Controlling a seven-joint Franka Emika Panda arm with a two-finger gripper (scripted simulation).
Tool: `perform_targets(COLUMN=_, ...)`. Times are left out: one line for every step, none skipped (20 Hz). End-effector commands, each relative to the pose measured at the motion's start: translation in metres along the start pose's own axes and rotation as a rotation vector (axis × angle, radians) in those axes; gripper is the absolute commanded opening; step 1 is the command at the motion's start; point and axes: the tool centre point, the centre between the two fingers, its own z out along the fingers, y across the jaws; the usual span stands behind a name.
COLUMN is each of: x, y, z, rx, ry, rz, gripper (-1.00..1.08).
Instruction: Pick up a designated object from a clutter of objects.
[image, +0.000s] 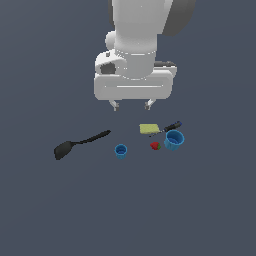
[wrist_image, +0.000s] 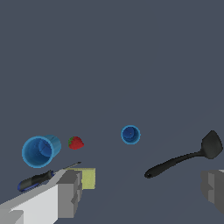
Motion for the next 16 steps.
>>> perform_targets(x=0.0000, y=0.0000, z=0.0000, rx=0.000, ry=0.000, rz=0.000, gripper=1.00)
perform_targets(x=0.0001, y=0.0002, z=0.0000, rx=0.001, ry=0.000, rz=0.000, gripper=1.00)
perform_targets(x=0.0005, y=0.0006, z=-0.0001, rx=0.002, ry=0.001, rz=0.000, gripper=1.00)
perform_targets(x=0.0011, y=0.0012, z=-0.0002, rx=0.004, ry=0.003, rz=0.000, gripper=1.00)
perform_targets(x=0.0019, y=0.0020, z=-0.0004, rx=0.008, ry=0.006, rz=0.000, gripper=1.00)
perform_targets(x=0.0029, y=0.0030, z=-0.0008, rx=0.011, ry=0.009, rz=0.000, gripper=1.00)
perform_targets(x=0.0039, y=0.0038, z=-0.0014, rx=0.015, ry=0.012, rz=-0.001, gripper=1.00)
perform_targets(x=0.0046, y=0.0042, z=-0.0022, rx=0.018, ry=0.014, rz=-0.003, gripper=1.00)
perform_targets(x=0.0051, y=0.0043, z=-0.0029, rx=0.020, ry=0.016, rz=-0.005, gripper=1.00)
perform_targets(x=0.0053, y=0.0042, z=-0.0036, rx=0.020, ry=0.017, rz=-0.007, gripper=1.00)
perform_targets(x=0.0054, y=0.0039, z=-0.0041, rx=0.021, ry=0.018, rz=-0.009, gripper=1.00)
perform_targets(x=0.0053, y=0.0041, z=-0.0042, rx=0.021, ry=0.018, rz=-0.009, gripper=1.00)
perform_targets(x=0.0052, y=0.0040, z=-0.0037, rx=0.020, ry=0.017, rz=-0.008, gripper=1.00)
perform_targets(x=0.0052, y=0.0046, z=-0.0027, rx=0.020, ry=0.016, rz=-0.004, gripper=1.00)
perform_targets(x=0.0053, y=0.0058, z=-0.0011, rx=0.021, ry=0.016, rz=0.001, gripper=1.00)
perform_targets(x=0.0054, y=0.0076, z=0.0011, rx=0.022, ry=0.015, rz=0.009, gripper=1.00)
